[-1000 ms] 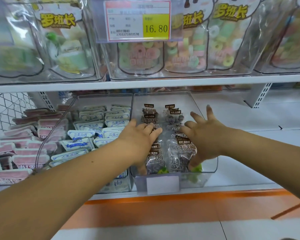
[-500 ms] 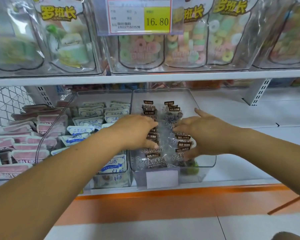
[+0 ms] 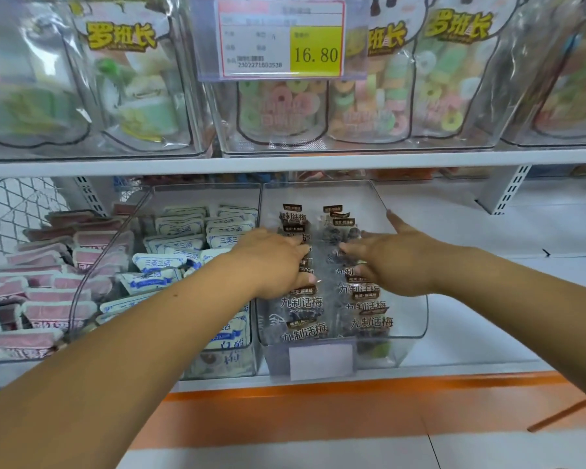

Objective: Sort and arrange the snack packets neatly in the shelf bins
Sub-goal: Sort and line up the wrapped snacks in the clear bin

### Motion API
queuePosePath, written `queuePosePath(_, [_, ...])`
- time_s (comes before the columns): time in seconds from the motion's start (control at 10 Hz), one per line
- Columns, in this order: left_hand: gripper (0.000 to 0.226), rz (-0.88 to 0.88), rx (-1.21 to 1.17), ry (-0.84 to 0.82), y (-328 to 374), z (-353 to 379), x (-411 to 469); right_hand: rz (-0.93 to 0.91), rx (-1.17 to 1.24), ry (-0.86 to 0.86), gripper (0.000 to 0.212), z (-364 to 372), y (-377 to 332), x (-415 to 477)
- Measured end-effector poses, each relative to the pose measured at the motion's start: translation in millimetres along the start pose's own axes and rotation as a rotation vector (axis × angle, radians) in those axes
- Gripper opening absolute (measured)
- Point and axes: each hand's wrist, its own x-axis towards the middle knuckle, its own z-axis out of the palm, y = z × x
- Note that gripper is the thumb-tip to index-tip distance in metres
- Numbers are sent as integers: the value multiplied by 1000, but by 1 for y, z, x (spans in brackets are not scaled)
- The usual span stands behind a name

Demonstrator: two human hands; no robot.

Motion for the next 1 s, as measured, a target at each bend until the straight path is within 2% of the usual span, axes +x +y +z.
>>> queuePosePath(0.1, [71, -33, 37, -24, 0, 0, 9, 33, -19, -7, 51, 0, 7, 17])
queuePosePath(0.2, [72, -17, 17, 7, -5, -1, 11, 61, 127, 36, 49, -7, 19, 27])
queuePosePath(0.3, [59, -7, -121, 85, -10, 3, 10, 43, 295, 77, 45, -11, 24, 27])
queuePosePath(0.4, [37, -28, -142, 193, -15, 6, 23, 60, 121, 121, 39, -11, 23, 29])
queuePosePath(0.5, [33, -53, -127, 176, -17, 1, 37, 2, 38, 224, 39, -14, 15, 37])
queuePosePath(0.6, [31, -91, -138, 156, -20, -1, 45, -39, 299, 72, 51, -24, 11, 41])
queuePosePath(0.7, [24, -154, -219, 189, -24, 2, 51, 23, 282, -139, 79, -28, 17, 47])
queuePosePath(0.8, [18, -227, -319, 188, -25, 3, 56, 38, 314, -252, 92, -34, 18, 54])
queuePosePath(0.9, [16, -331, -511, 219, -23, -1, 55, 40, 309, -260, 78, -35, 18, 66])
queuePosePath(1.0, [20, -285, -464, 274, -27, 9, 61, -15, 203, -189, 46, -31, 15, 78])
